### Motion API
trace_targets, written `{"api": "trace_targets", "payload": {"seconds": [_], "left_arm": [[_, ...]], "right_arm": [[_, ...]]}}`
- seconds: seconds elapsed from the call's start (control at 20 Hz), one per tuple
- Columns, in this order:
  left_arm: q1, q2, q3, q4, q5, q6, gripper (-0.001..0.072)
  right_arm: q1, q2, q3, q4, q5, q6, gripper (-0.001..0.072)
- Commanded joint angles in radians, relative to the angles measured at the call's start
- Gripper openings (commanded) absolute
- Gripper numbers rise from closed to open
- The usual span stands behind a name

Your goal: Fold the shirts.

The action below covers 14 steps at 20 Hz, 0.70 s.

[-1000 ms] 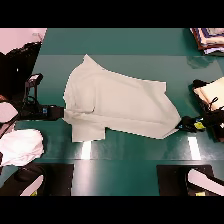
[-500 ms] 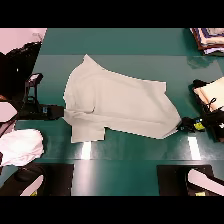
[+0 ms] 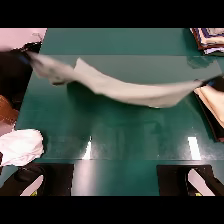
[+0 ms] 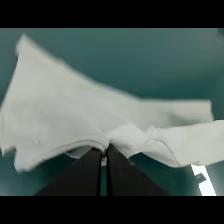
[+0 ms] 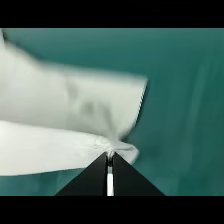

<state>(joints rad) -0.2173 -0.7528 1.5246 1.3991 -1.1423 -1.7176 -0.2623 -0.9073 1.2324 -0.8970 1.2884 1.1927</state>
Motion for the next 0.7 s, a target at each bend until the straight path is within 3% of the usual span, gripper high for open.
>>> {"api": "trace_targets", "payload": {"seconds": [0.0,0.3,0.45,0.65], "left_arm": [[0.001,0.001,0.373,0.058,0.051,0.024,0.0024],[0.001,0.001,0.713,0.029,0.245,0.024,0.0024],[0.001,-0.004,0.714,-0.050,0.228,0.024,0.0024],[0.001,-0.035,0.515,-0.023,0.109,0.024,0.0024]], "right_arm": [[0.000,0.084,0.339,-0.003,-0.108,0.030,0.0017],[0.000,0.099,0.763,-0.257,-0.126,0.120,0.0017],[0.000,0.090,0.856,-0.426,-0.039,0.155,0.0017],[0.001,0.059,0.763,-0.425,0.017,0.159,0.0017]]}}
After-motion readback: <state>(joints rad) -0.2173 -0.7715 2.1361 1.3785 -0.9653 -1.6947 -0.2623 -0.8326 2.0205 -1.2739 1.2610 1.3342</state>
